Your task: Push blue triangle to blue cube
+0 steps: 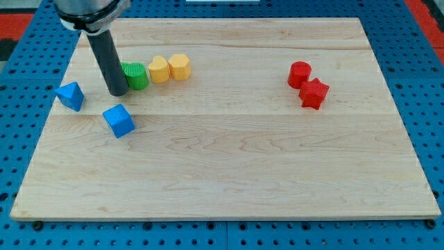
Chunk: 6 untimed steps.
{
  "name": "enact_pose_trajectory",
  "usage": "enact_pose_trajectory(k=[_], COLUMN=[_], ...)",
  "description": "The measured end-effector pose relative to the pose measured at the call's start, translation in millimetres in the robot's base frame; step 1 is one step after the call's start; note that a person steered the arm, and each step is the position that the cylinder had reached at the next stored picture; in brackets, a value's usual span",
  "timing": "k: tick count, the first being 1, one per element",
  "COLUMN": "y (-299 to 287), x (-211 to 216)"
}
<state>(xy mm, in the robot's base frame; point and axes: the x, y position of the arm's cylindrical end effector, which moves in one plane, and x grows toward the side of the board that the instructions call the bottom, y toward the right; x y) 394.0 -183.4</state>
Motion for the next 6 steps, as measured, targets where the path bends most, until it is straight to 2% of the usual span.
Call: enact_pose_trajectory(k=[3, 6], y=[-72, -100], x=[-18, -15])
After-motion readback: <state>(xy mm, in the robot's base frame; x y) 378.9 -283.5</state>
